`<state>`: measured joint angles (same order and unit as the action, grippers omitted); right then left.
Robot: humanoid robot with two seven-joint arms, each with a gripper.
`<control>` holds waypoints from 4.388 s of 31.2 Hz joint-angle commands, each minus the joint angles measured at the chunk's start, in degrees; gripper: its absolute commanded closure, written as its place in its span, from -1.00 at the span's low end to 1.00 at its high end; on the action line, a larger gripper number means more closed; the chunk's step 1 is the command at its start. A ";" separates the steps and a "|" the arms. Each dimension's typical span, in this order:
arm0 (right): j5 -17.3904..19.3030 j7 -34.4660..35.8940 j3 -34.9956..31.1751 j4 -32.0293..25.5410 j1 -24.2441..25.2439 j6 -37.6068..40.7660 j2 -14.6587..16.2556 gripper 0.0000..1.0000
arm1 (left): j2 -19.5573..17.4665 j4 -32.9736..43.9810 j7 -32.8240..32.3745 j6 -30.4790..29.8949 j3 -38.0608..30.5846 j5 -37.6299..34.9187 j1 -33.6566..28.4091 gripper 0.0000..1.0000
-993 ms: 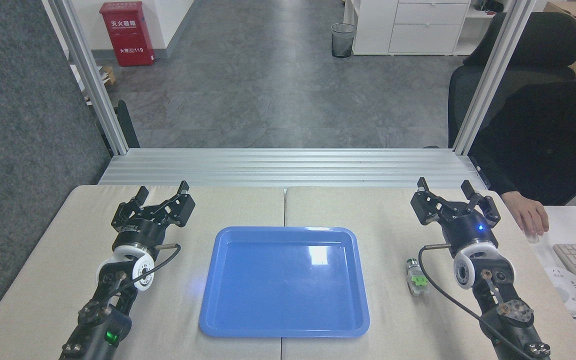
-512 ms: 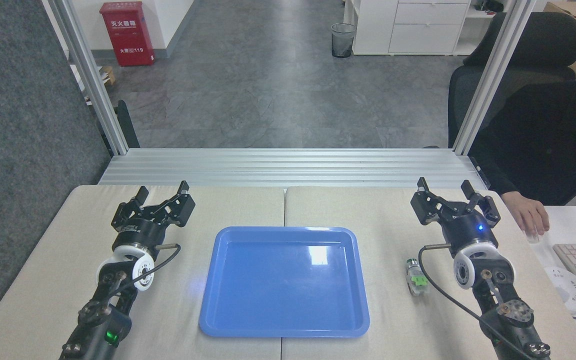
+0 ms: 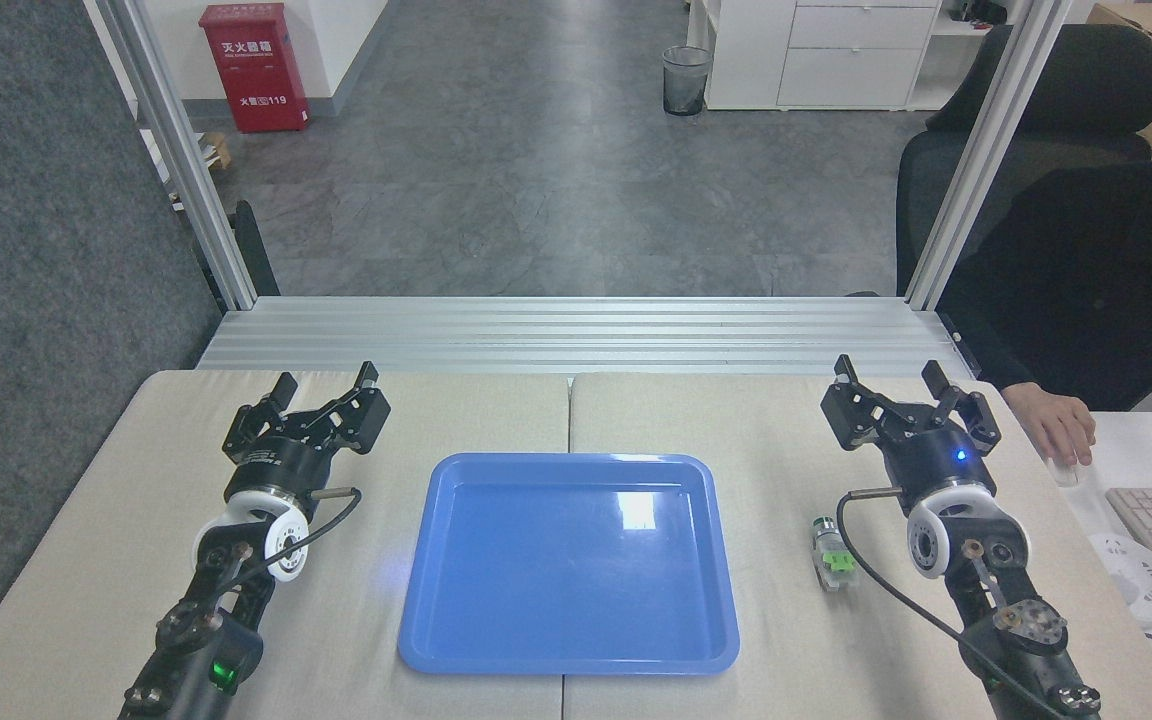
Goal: Pick up switch part and place in tray
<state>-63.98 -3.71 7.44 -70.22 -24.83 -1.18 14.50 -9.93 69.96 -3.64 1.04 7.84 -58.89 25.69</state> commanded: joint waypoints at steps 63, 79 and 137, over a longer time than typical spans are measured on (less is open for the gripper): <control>-1.23 0.37 7.41 11.06 12.09 -0.84 -2.63 -0.52 | 0.00 0.00 0.04 0.02 -0.02 0.00 -0.02 -1.00; 0.00 -0.08 7.68 10.98 7.97 -1.81 -2.90 1.00 | 0.00 0.00 0.04 0.02 0.07 0.00 -0.02 -1.00; -0.27 -0.69 14.64 12.12 -4.60 -1.56 -20.30 -0.97 | 0.00 0.00 0.04 0.02 -0.02 0.00 -0.02 -1.00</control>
<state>-66.31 -5.25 35.05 -58.59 -25.08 -4.22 -3.94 -9.93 69.96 -3.64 1.04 7.83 -58.89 25.68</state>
